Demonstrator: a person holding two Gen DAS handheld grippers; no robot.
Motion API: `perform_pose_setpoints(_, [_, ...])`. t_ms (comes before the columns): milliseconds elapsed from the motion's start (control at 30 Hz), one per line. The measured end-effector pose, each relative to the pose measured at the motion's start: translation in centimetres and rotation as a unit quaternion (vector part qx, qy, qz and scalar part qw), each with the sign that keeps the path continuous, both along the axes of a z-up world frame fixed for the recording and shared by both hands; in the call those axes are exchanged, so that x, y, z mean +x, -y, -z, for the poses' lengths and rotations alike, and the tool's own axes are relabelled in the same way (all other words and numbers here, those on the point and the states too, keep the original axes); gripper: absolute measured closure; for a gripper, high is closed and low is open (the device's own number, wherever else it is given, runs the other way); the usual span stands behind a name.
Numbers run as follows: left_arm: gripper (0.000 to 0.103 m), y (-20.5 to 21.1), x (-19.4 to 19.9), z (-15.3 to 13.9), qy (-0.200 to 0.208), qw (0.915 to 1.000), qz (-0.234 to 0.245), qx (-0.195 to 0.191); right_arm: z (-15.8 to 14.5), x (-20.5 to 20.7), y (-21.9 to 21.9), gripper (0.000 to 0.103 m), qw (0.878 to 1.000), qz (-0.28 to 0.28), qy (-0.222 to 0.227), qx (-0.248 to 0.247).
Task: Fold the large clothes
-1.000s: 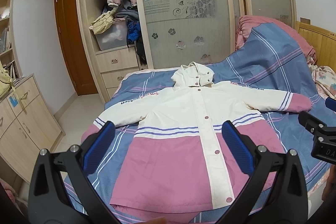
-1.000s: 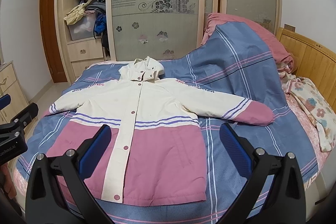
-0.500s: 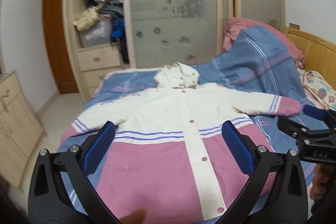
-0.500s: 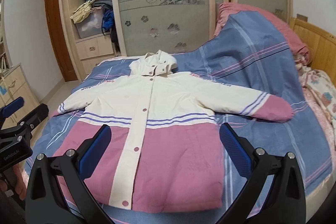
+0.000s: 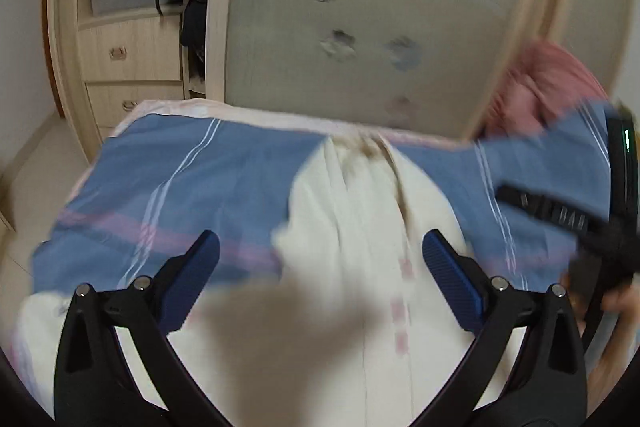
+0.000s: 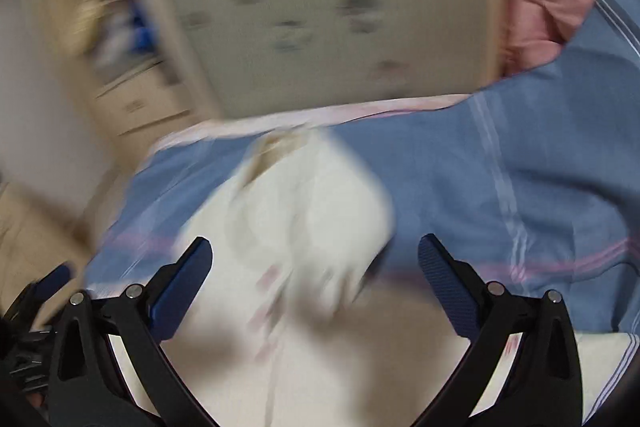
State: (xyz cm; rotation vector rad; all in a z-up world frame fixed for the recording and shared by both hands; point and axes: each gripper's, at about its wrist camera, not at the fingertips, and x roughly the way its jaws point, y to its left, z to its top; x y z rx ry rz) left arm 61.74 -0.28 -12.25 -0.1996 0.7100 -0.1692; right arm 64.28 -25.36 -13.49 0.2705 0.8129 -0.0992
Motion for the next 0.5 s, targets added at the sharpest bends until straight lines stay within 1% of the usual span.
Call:
perform_pose_setpoints(33, [0.002,0.0,3.8,1.5,-0.005,0.9993,-0.012,-0.034,1.7,1.5,0.7,0.001,0.999,0.018,0.010,0.026])
perform_pose_setpoints(67, [0.002,0.1,6.1,2.8,-0.011,0.9981,-0.008,-0.060,4.3,2.8,1.0,0.001,0.997,-0.010,0.029,0.066])
perform_pose_setpoints(100, [0.002,0.5,9.1,5.2,-0.023,0.9972,-0.005,-0.072,6.4,3.3,0.9,0.001,0.997,-0.028,0.031,0.072])
perform_pose_setpoints(133, [0.002,1.2,11.7,7.9,-0.044,0.9979,-0.013,-0.047,9.3,4.3,1.1,0.001,0.998,-0.022,0.015,0.058])
perform_pose_setpoints(167, [0.002,1.6,12.7,9.9,-0.055,0.9977,-0.018,-0.034,11.2,5.5,1.2,0.001,0.999,-0.004,-0.025,0.043])
perform_pose_setpoints(200, [0.002,1.7,13.9,13.1,-0.071,0.9961,-0.018,-0.049,13.5,7.3,2.1,0.001,0.994,-0.017,-0.071,0.078])
perform_pose_setpoints(233, [0.002,1.5,14.6,16.1,-0.091,0.9922,-0.011,-0.084,14.7,7.8,3.0,0.001,0.987,-0.033,-0.076,0.139])
perform_pose_setpoints(267, [0.002,1.4,14.7,17.6,-0.092,0.9913,-0.013,-0.093,15.6,7.9,4.3,0.001,0.977,-0.034,-0.068,0.198])
perform_pose_setpoints(300, [0.002,1.4,14.7,17.5,-0.083,0.9921,-0.010,-0.093,15.8,8.2,4.8,0.001,0.974,-0.030,-0.069,0.215])
perform_pose_setpoints(367, [0.002,1.7,14.7,16.6,-0.080,0.9918,0.011,-0.099,15.4,8.7,4.9,0.001,0.974,-0.032,-0.064,0.214])
perform_pose_setpoints(400, [0.002,1.9,14.4,16.5,-0.074,0.9911,0.029,-0.107,14.7,8.8,4.4,0.001,0.976,-0.050,-0.048,0.204])
perform_pose_setpoints(500, [0.003,2.2,14.3,16.9,-0.062,0.9904,0.052,-0.112,13.8,8.8,2.6,0.001,0.977,-0.106,-0.016,0.182])
